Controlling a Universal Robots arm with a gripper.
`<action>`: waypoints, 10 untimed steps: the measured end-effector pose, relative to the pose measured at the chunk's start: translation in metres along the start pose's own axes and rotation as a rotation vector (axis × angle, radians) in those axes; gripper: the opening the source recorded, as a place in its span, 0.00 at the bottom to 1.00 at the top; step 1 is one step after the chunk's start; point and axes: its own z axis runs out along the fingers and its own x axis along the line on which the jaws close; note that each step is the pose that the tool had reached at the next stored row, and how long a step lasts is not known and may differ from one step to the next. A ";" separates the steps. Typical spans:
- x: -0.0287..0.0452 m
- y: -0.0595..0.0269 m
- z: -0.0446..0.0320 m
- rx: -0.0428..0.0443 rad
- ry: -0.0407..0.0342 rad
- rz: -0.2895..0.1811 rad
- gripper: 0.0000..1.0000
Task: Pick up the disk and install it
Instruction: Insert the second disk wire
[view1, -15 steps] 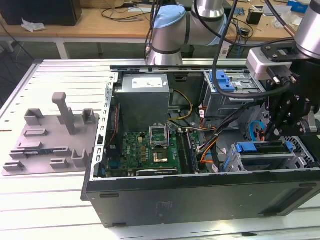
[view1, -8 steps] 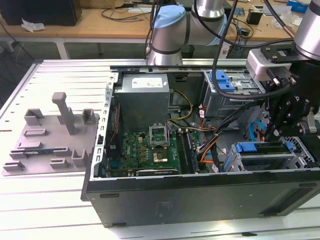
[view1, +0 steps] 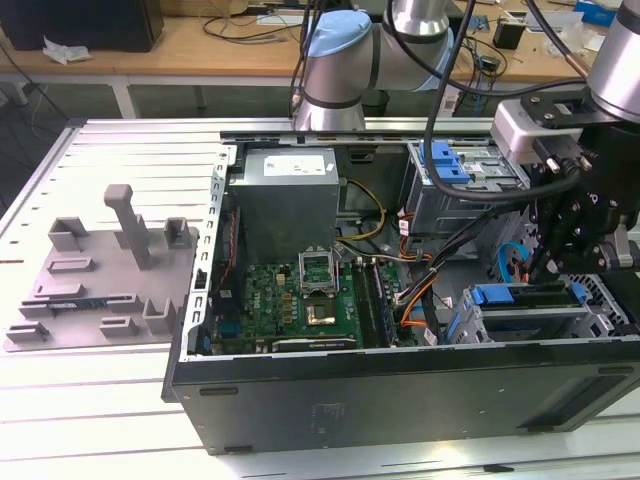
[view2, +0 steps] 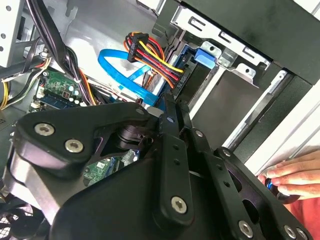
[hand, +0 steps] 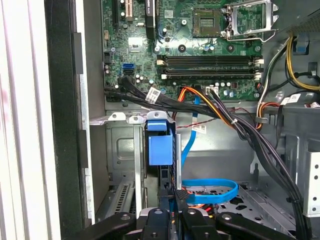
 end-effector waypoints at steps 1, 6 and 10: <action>0.0000 0.0000 0.0002 0.0000 0.0000 -0.001 0.16; 0.0000 -0.0002 0.0008 -0.0001 -0.0003 -0.005 0.16; 0.0000 -0.0004 0.0010 0.0000 -0.0005 -0.007 0.16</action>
